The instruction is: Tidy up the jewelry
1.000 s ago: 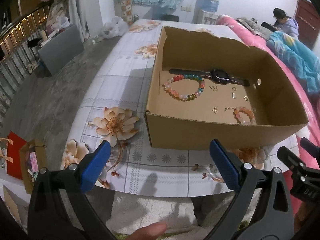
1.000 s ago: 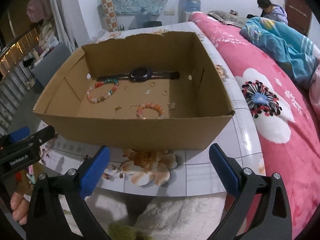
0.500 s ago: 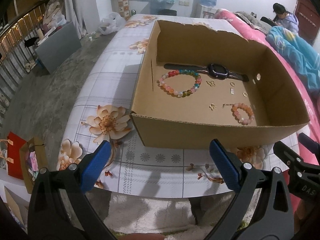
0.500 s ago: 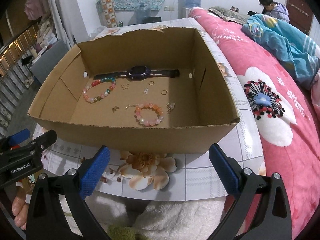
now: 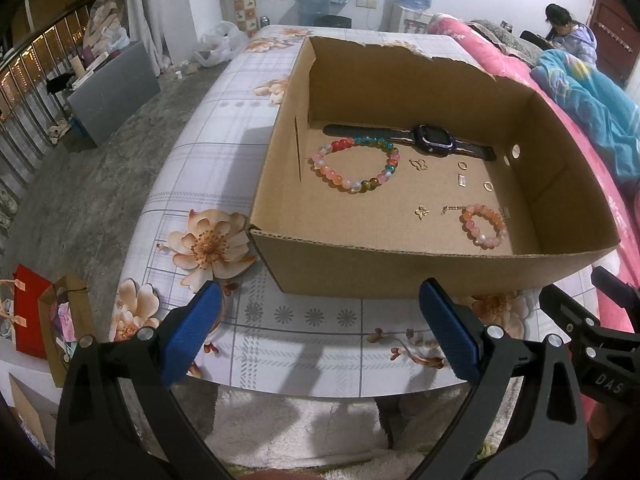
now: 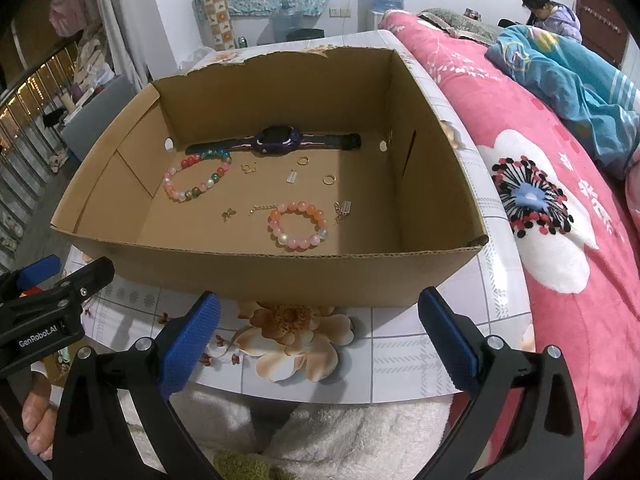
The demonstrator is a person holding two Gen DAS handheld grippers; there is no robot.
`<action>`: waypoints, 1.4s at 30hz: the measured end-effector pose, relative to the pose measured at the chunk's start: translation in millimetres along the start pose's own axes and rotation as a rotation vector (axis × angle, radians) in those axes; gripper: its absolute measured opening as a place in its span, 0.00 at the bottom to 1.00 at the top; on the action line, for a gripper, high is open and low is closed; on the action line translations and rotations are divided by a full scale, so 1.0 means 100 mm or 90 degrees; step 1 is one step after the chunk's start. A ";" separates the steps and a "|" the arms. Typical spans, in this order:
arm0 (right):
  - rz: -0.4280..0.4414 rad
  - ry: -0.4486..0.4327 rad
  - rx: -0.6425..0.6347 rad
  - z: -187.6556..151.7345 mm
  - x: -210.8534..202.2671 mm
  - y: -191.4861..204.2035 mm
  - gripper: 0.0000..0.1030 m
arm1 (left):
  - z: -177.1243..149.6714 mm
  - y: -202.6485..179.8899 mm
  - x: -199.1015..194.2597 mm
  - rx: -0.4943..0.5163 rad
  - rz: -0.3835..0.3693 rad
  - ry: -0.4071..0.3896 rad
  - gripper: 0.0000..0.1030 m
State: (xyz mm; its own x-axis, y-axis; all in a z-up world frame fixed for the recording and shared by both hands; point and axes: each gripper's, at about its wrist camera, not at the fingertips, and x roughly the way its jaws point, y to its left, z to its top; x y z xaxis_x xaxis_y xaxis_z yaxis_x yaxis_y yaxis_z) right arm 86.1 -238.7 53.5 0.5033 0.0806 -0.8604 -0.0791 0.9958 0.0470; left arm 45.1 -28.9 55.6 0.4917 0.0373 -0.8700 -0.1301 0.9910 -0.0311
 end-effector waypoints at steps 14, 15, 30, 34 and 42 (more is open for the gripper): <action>0.002 0.001 0.006 0.00 0.01 -0.03 0.94 | -0.01 -0.01 0.02 -0.001 -0.004 0.005 0.92; 0.002 0.000 0.006 0.00 0.01 -0.03 0.94 | -0.01 -0.02 0.02 -0.001 -0.005 0.006 0.92; 0.004 0.001 0.011 0.01 -0.01 -0.02 0.94 | -0.01 -0.05 0.02 0.004 -0.014 0.011 0.92; 0.005 0.002 0.011 0.01 0.00 -0.01 0.94 | 0.00 -0.05 0.02 0.004 -0.014 0.012 0.92; 0.006 0.003 0.011 0.01 0.00 0.00 0.94 | 0.00 -0.05 0.02 0.004 -0.015 0.013 0.92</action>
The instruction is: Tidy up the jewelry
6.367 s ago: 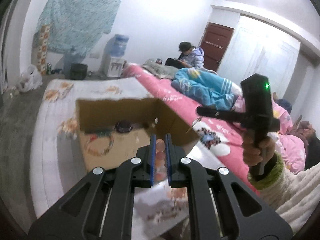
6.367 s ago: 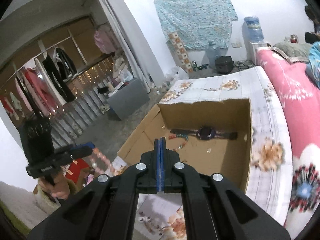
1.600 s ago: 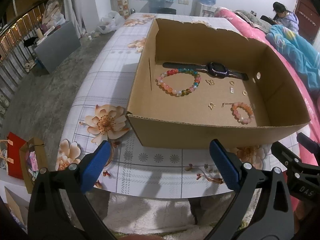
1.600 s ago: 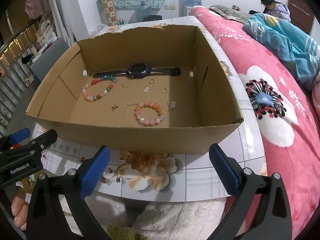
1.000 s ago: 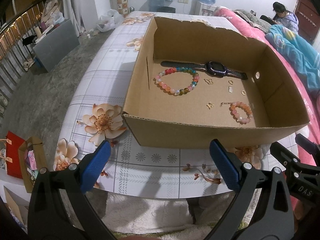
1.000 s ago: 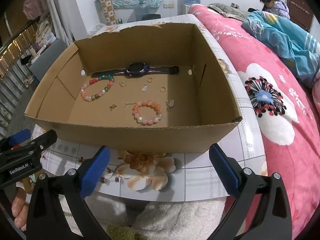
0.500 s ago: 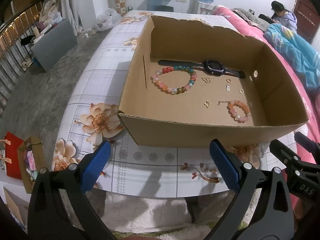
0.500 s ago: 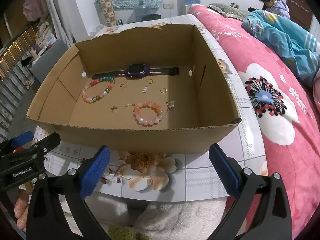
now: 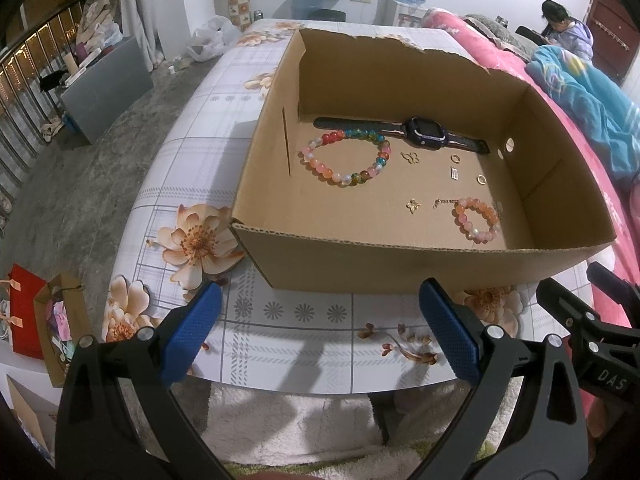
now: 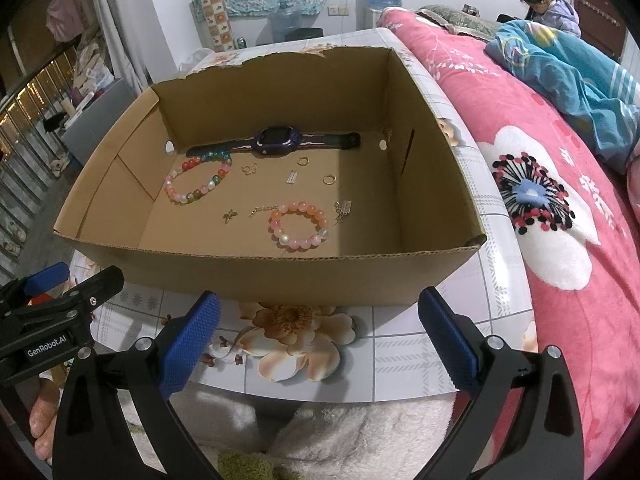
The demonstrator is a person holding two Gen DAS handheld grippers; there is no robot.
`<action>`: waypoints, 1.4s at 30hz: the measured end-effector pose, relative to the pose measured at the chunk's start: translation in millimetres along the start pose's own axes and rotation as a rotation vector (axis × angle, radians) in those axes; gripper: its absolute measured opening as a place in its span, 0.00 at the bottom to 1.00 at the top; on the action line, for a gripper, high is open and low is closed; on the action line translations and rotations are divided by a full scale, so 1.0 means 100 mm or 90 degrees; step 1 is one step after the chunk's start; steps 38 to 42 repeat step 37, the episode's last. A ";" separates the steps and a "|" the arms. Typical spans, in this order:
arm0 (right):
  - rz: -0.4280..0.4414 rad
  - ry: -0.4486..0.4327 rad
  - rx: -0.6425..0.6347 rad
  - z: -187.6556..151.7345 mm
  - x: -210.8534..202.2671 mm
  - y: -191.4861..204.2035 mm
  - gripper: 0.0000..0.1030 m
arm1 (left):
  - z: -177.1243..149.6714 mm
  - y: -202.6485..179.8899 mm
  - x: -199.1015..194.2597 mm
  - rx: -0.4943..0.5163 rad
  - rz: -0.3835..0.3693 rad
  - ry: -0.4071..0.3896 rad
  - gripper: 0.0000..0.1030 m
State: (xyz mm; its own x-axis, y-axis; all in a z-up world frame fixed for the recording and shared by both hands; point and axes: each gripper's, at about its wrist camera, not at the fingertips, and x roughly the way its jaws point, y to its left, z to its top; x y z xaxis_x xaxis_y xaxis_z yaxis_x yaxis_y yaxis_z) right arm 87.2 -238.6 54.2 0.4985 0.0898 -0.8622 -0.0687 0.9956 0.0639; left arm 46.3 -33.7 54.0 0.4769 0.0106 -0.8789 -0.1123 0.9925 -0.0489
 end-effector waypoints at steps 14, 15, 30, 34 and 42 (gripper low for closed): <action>0.001 0.003 -0.001 -0.02 0.03 0.01 0.94 | -0.01 -0.01 0.01 0.000 0.000 0.002 0.92; 0.001 0.003 -0.001 -0.03 0.03 0.02 0.94 | -0.01 -0.01 0.01 -0.001 0.000 0.003 0.92; 0.001 0.003 -0.001 -0.02 0.03 0.01 0.94 | -0.01 -0.01 0.00 0.001 0.001 0.003 0.92; 0.002 0.003 0.000 -0.02 0.03 0.01 0.94 | -0.02 -0.02 0.00 0.002 0.001 0.003 0.92; 0.001 0.003 0.000 -0.02 0.03 0.00 0.94 | -0.02 -0.02 0.00 0.005 0.000 0.005 0.92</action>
